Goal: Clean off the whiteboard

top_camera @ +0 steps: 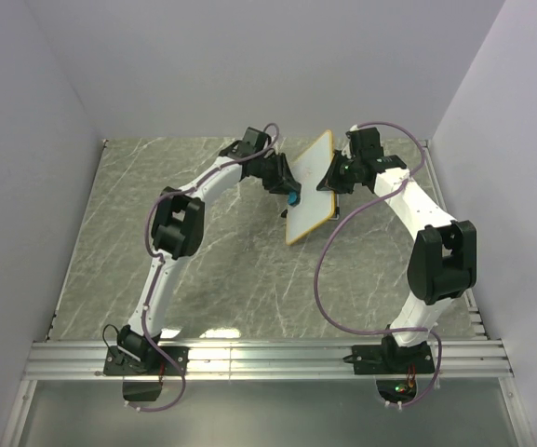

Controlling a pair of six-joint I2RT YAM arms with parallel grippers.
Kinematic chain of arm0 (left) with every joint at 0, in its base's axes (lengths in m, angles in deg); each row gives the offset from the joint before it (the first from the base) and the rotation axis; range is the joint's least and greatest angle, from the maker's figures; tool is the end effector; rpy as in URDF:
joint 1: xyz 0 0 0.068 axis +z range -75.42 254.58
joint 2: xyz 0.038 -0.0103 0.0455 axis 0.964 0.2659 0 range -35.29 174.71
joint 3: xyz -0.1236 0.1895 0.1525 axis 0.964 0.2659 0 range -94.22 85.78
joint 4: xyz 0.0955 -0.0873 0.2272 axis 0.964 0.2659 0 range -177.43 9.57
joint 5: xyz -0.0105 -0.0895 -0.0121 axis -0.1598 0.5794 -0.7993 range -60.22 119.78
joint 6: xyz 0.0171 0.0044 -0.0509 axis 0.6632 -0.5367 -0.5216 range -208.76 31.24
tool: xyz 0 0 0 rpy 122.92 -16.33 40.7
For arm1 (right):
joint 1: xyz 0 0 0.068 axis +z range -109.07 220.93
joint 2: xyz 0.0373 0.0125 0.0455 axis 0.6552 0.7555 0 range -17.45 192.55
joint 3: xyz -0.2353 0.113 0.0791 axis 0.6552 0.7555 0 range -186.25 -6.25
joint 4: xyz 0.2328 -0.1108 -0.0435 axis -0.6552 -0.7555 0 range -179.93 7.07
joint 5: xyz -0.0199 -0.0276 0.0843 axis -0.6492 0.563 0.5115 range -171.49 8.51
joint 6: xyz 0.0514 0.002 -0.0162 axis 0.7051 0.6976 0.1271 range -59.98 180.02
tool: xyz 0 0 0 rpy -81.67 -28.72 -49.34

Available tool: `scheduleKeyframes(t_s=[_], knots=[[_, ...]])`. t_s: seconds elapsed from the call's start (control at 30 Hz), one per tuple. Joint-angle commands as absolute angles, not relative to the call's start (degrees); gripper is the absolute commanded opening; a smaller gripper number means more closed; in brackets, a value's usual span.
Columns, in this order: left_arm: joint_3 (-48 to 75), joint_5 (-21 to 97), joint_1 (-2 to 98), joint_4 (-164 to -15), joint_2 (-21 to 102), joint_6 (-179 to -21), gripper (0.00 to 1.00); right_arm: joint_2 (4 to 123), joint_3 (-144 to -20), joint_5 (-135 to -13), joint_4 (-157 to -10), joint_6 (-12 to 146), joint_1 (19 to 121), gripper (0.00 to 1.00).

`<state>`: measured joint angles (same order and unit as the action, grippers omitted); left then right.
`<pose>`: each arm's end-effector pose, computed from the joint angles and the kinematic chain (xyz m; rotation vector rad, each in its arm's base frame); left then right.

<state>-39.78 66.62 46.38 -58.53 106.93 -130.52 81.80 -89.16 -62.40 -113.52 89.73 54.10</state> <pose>0.4767 -0.2797 0.1894 0.0437 2.5806 -1.2967 0.3750 0.0997 0.2841 0.1921 2.4567 0.7398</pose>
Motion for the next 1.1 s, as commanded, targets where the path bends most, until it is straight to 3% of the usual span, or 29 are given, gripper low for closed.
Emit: scheduleKeyframes(t_s=[0.0,0.3,0.9,1.07], knots=[[-37.09,62.57,44.26,-53.07,112.28,-127.43,0.0,81.52,-90.01,-45.63,-116.33,93.33,59.83,0.0],[-37.1,60.28,44.79,-53.59,110.27,-126.11,0.0,81.87,-90.89,-45.72,-117.21,92.71,60.97,0.0],[-43.42,75.91,44.7,-72.99,100.59,-142.45,0.0,83.37,-90.98,-42.82,-117.73,91.75,63.34,0.0],[-45.09,73.21,45.05,-70.66,101.56,-141.67,0.0,83.63,-91.24,-42.73,-118.26,91.48,64.05,0.0]])
